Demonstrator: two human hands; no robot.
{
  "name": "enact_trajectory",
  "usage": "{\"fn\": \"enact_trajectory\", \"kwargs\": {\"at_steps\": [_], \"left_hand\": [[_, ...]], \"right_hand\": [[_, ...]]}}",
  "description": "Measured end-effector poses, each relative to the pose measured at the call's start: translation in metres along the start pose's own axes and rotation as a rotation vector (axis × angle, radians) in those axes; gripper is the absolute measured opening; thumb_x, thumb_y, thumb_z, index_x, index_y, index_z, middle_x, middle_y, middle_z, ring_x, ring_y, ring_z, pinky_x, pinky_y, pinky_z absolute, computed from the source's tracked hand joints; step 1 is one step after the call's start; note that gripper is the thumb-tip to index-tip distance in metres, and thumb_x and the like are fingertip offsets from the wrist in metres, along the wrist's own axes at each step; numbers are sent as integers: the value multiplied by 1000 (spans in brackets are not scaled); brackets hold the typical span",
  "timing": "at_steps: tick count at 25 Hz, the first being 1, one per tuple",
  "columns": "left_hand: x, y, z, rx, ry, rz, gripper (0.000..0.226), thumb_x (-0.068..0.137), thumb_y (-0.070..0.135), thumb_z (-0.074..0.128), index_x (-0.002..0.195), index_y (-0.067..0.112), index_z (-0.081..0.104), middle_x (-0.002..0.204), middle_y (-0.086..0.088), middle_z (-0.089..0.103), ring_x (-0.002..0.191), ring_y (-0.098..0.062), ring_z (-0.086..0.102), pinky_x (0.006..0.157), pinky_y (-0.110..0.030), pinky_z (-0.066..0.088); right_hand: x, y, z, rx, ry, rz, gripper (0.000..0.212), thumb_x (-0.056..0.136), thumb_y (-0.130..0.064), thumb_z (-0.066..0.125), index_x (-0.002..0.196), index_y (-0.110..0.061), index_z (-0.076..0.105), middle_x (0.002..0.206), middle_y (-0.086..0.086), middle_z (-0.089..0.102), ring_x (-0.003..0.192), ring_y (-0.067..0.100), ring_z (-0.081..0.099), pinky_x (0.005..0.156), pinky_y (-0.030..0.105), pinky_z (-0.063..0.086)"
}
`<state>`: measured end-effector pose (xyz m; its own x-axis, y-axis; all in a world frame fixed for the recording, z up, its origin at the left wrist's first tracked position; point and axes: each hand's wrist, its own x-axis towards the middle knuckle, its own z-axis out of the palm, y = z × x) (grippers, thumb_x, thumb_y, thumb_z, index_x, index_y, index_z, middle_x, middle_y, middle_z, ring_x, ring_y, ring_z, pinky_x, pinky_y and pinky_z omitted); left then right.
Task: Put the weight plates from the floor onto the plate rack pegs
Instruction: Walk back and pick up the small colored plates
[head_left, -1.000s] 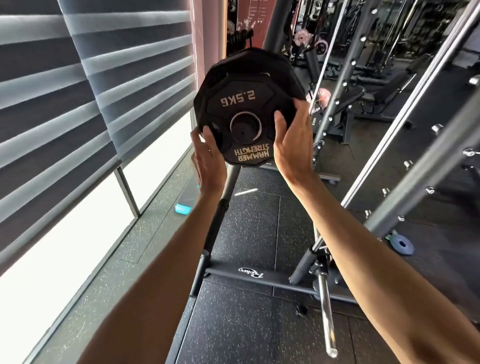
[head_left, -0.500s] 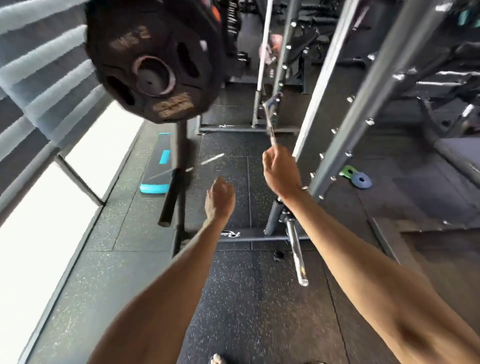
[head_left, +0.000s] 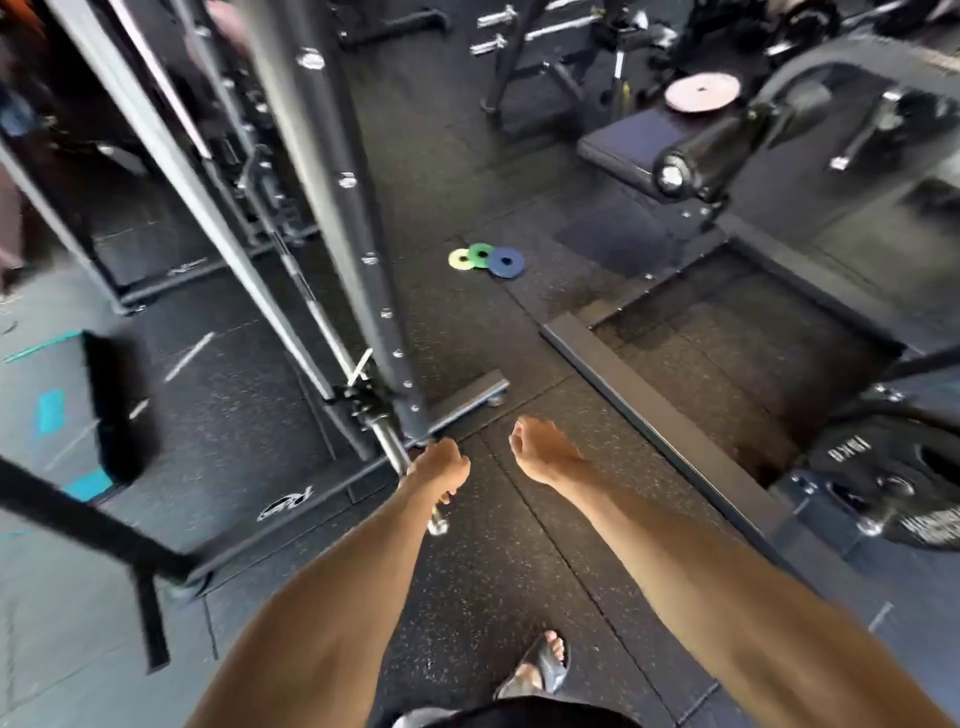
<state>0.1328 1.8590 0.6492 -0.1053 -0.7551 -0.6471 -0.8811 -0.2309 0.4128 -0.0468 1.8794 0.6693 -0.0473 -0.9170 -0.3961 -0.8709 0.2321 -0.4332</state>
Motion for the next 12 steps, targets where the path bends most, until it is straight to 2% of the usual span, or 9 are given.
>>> {"fn": "enact_trajectory", "kwargs": {"at_steps": [3,7,10,12], "left_hand": [[30,80,25,93,-82,81,33,94,24,38,92,3,63,74,-12,73,62,-25,73,69,-40,62],[74,141,32,109,-170,142,31,97,20,39,100,-2,61,90,-22,73,77,-32,74,71,-47,62],[125,156,25,192,-181,116,33,99,21,40,113,-2,58,108,-24,70,95,-35,71,82,-45,59],[171,168,16,250,-186,86,33,97,20,40,117,1,57,116,-22,68,102,-34,69,86,-41,57]], "right_hand": [[19,70,-22,4,-22,62,27,102,-29,39,107,-12,61,106,10,68,95,30,65,81,42,55],[57,133,-35,-20,-118,111,26,102,-24,39,103,-9,60,103,10,67,93,29,65,73,37,49],[100,159,-48,-60,-209,108,27,102,-24,40,80,-14,52,80,6,59,83,29,62,71,37,49],[143,170,-63,-57,-231,108,30,101,-24,41,72,-17,45,75,6,56,78,29,59,74,41,51]]}}
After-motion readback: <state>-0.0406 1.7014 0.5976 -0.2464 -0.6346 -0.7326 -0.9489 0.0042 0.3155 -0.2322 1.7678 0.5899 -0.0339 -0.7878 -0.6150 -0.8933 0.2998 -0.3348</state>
